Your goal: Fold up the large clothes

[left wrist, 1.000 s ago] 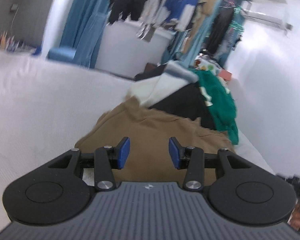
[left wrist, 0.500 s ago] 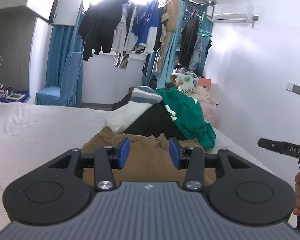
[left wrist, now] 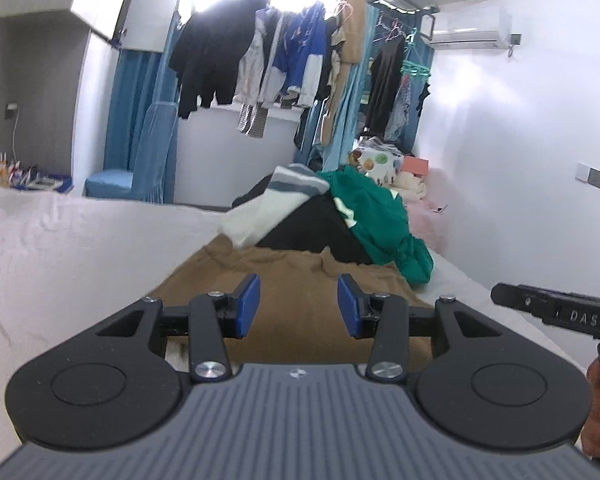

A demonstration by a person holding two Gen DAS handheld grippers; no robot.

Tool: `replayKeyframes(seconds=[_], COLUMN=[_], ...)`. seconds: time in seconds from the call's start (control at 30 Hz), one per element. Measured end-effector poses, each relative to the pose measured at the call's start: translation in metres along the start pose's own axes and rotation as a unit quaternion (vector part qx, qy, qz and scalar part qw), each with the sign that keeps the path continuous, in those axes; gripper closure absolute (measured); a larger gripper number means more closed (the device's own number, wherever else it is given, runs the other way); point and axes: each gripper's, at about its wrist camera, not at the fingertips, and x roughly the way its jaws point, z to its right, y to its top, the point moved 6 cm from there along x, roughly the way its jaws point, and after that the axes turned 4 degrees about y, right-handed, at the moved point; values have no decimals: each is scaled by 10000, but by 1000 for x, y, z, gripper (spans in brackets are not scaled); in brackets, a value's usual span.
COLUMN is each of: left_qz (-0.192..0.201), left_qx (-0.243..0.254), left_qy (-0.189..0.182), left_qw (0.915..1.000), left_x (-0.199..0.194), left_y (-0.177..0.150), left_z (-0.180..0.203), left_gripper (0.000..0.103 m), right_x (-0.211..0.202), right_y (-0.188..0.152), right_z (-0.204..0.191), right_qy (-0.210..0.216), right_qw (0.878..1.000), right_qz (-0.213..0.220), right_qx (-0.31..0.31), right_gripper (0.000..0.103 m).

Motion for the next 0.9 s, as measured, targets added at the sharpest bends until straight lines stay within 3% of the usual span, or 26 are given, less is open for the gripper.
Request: replayKeyframes(seconds=[0.23, 0.6, 0.73, 0.8, 0.87, 0.9], left_qz=[-122, -226, -217, -213, -184, -169], left_qx=[-11, 120, 69, 35, -10, -17], left_qy=[185, 242, 195, 174, 162, 156], left_qw=[9998, 9994, 9996, 9996, 9997, 9997], left_x=[5, 15, 16, 16, 15, 15], left_y=[-21, -31, -29, -28, -26, -25], left_z=[-11, -5, -5, -5, -6, -6], left_gripper=[54, 52, 34, 18, 8, 5], right_x=[6, 6, 9, 10, 9, 9], right_y=[-31, -50, -55, -54, -51, -49], right_z=[-12, -12, -10, -9, -7, -6], right_qy=[37, -78, -88, -127, -117, -121], right_qw=[9994, 9986, 9981, 9982, 9983, 9985], right_qz=[-347, -518, -598, -586, -554, -522], right_qx=[15, 74, 97, 89, 114, 116], right_gripper=[50, 50, 50, 49, 37, 22])
